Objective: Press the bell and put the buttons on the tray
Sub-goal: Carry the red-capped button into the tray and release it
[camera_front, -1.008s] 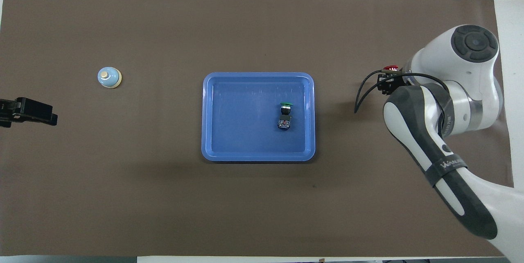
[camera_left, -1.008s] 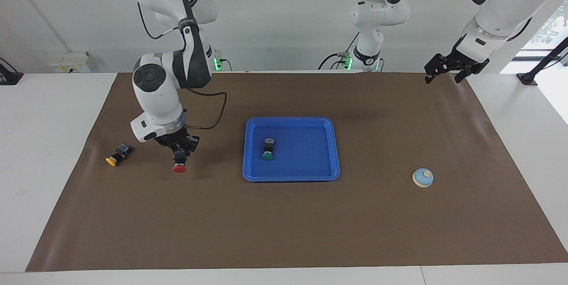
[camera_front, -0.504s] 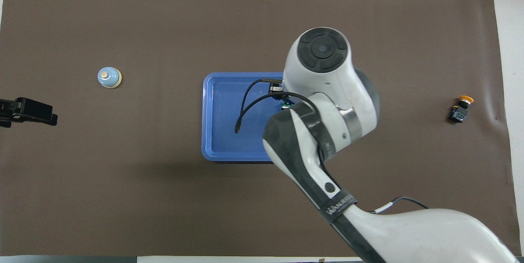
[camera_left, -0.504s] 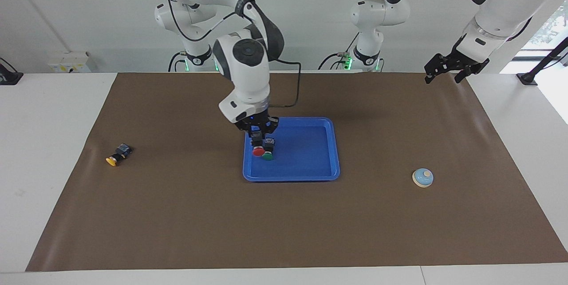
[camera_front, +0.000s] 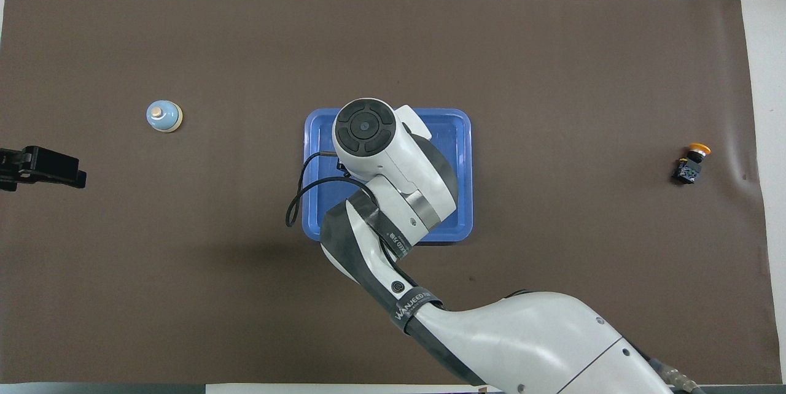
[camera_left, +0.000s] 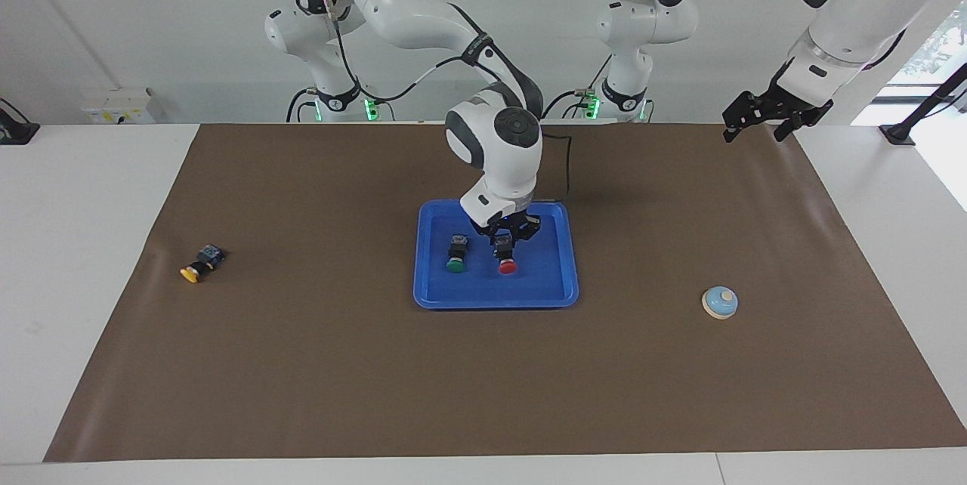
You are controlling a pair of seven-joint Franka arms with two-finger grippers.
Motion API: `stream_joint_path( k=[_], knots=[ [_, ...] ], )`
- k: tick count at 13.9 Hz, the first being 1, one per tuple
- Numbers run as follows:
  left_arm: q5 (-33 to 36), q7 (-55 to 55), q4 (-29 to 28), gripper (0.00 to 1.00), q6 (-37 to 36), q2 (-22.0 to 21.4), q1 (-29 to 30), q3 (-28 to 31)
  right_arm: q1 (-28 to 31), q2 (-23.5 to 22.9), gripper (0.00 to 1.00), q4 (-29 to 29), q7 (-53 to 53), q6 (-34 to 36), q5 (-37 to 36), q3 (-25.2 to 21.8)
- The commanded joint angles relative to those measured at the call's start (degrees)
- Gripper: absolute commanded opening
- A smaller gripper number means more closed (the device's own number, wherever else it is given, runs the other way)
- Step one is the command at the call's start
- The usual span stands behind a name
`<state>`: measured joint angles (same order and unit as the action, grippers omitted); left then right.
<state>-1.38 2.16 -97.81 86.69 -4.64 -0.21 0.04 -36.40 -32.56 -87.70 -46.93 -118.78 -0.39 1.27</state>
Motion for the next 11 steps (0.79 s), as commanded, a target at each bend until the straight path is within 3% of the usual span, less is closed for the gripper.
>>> stream_joint_path(
  k=[1, 5, 6, 7, 11],
  knots=[
    [-0.7, 0.3, 0.2, 1.0, -0.5, -0.2, 0.2, 0.1, 0.3, 1.9, 0.0, -5.3, -0.2, -4.5, 0.4, -0.2],
    [-0.7, 0.3, 0.2, 1.0, -0.5, -0.2, 0.2, 0.1, 0.5, 2.5, 0.0, -7.5, -2.0, -5.9, 0.6, -0.2],
    [-0.7, 0.3, 0.1, 1.0, -0.5, -0.2, 0.2, 0.1, 0.5, 2.5, 0.57, -7.3, -2.2, -5.6, 0.6, -0.2],
    [-0.7, 0.3, 0.2, 1.0, -0.5, -0.2, 0.2, 0.1, 0.5, 2.5, 1.0, -6.8, -2.3, -5.0, 0.6, -0.4],
    [-0.7, 0.3, 0.2, 1.0, -0.5, -0.2, 0.2, 0.1, 3.9, 5.6, 1.0, -3.9, -1.9, 2.3, 0.6, -1.4]
  ],
)
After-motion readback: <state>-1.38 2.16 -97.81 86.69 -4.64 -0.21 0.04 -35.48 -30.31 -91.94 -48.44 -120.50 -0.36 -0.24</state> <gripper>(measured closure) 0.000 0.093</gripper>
